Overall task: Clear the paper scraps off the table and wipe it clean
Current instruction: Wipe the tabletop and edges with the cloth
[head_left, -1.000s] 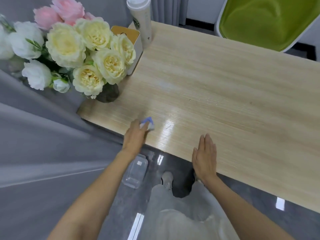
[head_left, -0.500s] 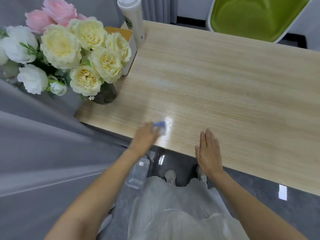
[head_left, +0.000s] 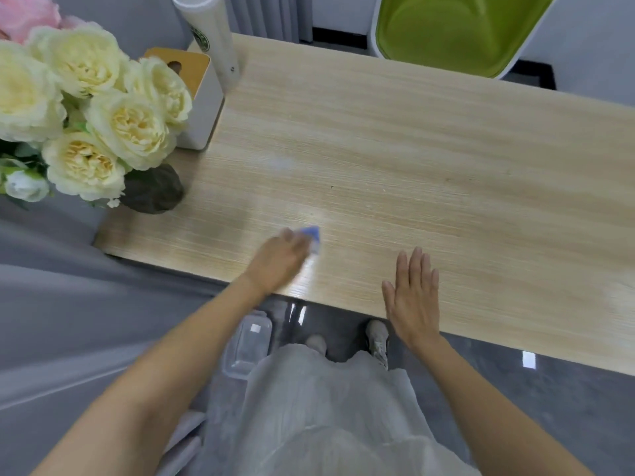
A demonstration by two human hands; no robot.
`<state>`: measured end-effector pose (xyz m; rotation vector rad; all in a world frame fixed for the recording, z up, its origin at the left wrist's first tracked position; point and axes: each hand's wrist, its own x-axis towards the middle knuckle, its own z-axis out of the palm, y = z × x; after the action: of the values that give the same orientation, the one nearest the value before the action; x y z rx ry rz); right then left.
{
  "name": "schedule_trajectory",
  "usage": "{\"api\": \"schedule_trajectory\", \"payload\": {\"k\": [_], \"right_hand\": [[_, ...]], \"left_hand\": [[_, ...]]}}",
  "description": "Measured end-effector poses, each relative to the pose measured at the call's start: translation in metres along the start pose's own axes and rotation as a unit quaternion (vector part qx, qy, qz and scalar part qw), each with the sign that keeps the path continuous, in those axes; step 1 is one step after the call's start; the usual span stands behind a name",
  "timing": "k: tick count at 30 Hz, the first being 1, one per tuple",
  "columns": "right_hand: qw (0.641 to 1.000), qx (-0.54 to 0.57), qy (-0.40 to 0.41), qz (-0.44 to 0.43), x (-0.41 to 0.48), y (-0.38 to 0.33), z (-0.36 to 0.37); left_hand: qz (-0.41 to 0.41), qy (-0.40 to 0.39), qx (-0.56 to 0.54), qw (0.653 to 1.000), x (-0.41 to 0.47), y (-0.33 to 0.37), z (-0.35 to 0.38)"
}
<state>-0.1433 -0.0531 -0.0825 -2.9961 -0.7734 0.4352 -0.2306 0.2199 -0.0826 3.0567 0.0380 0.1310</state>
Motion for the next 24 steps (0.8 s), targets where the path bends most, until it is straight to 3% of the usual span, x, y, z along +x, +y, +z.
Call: {"api": "schedule_trajectory", "payload": {"k": [1,3,5,6,7,8,10,12,13,14,16,18,20,22,24], "right_hand": [[1.000,0.005,-0.003,0.014,0.001,0.008,0.000],[0.999,0.008,-0.013,0.030,0.001,0.022,0.000],[0.999,0.012,-0.038,0.026,0.000,0.031,0.001],[0.998,0.016,-0.049,0.023,-0.001,0.033,0.001],[0.998,0.020,-0.054,0.022,0.000,0.034,0.002],[0.998,0.026,-0.054,0.021,0.001,0.034,0.002],[0.998,0.036,-0.054,0.018,0.001,0.037,0.003],[0.998,0.044,-0.048,0.003,0.001,0.041,0.005],[0.998,0.047,-0.046,-0.004,0.001,0.044,0.006],[0.998,0.048,-0.044,-0.009,0.001,0.046,0.008],[0.998,0.051,-0.041,-0.014,0.002,0.048,0.009],[0.998,0.052,-0.037,-0.015,0.001,0.046,0.008],[0.997,0.059,-0.041,-0.012,0.000,0.045,0.008],[0.998,0.058,-0.036,-0.010,-0.001,0.047,0.008],[0.998,0.048,-0.027,-0.007,-0.001,0.048,0.010]], "left_hand": [[-0.105,0.024,-0.002,0.994,0.004,-0.013,-0.004],[-0.321,0.073,-0.052,0.943,0.020,0.000,-0.010],[-0.442,0.101,-0.168,0.876,0.040,0.048,-0.015],[-0.437,0.113,-0.205,0.868,0.048,0.075,-0.014],[-0.375,0.081,-0.222,0.896,0.052,0.102,-0.012],[-0.261,0.021,-0.201,0.944,0.051,0.129,-0.008],[-0.024,-0.030,-0.119,0.992,0.036,0.158,0.006],[0.122,-0.039,-0.085,0.988,0.030,0.136,0.014],[0.152,-0.026,-0.074,0.985,0.033,0.117,0.007],[0.121,-0.017,-0.076,0.990,0.039,0.095,-0.001],[-0.091,-0.013,-0.139,0.986,0.049,0.058,-0.015],[-0.335,0.064,-0.160,0.926,0.064,0.043,-0.021],[-0.466,0.133,-0.224,0.846,0.080,0.073,-0.021],[-0.418,0.121,-0.252,0.864,0.081,0.126,-0.022],[-0.225,0.027,-0.280,0.933,0.065,0.164,-0.015]]}}
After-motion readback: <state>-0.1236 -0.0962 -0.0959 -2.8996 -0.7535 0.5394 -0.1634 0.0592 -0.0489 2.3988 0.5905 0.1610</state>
